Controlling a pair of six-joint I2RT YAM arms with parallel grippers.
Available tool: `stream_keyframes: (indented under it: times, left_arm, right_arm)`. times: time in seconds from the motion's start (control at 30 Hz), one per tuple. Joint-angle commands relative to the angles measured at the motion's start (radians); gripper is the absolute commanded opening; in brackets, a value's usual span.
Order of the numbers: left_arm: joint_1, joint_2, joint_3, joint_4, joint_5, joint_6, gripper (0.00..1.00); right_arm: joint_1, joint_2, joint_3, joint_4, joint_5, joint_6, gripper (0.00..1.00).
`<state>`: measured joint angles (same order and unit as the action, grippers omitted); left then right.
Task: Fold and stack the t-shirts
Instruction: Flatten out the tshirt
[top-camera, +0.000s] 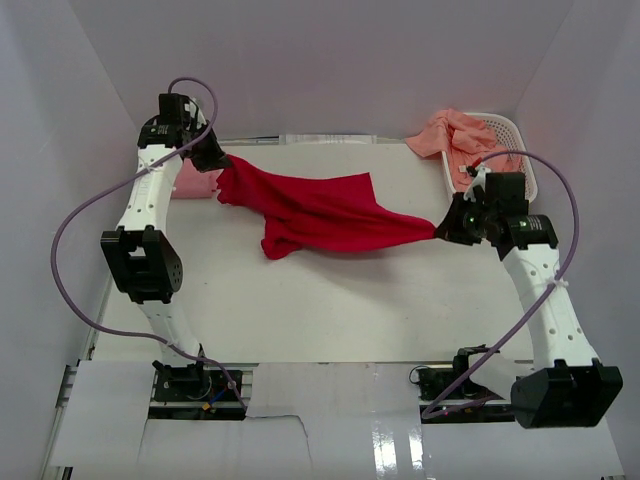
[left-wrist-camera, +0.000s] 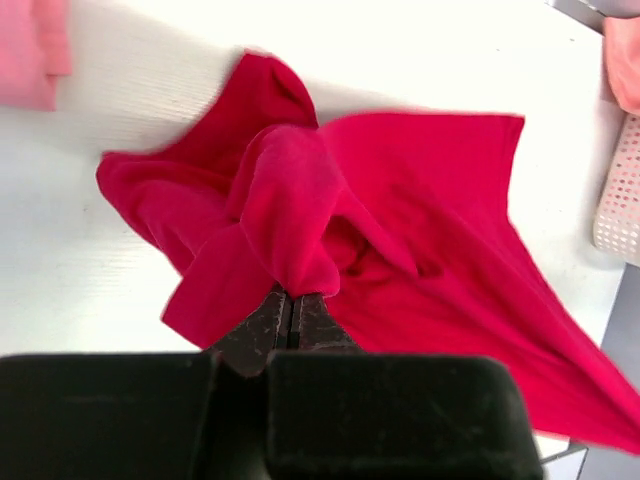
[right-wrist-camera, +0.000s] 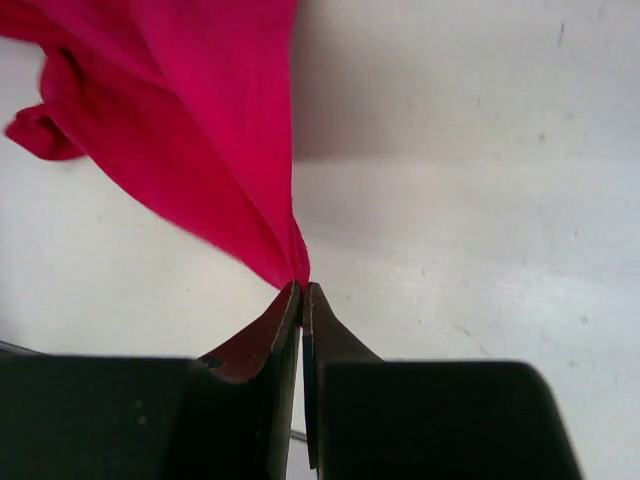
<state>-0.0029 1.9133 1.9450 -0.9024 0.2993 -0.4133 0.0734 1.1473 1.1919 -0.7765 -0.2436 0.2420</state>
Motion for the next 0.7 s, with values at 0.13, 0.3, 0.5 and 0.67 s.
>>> stream_keyframes:
  times: [0.13,0.3,0.5,0.67]
  left_arm:
    - [0.001,-0.094,0.063,-0.033,-0.051,-0.021,0.00]
    - [0.001,-0.047,0.225,-0.045,0.038,-0.044,0.00]
    - [0.001,-0.075,0.421,0.028,0.161,-0.076,0.00]
    - [0.001,-0.267,0.217,0.137,0.043,-0.036,0.00]
  right_arm:
    - [-0.006,-0.101,-0.114,-0.033,0.136,-0.026,0.08]
    - [-0.015,0.081,0.108,-0.026,0.078,-0.018,0.08]
    - [-0.015,0.169,0.483,-0.079,0.001,0.010,0.08]
    - [-0.015,0.002,0.280,-0.086,0.003,0.005,0.08]
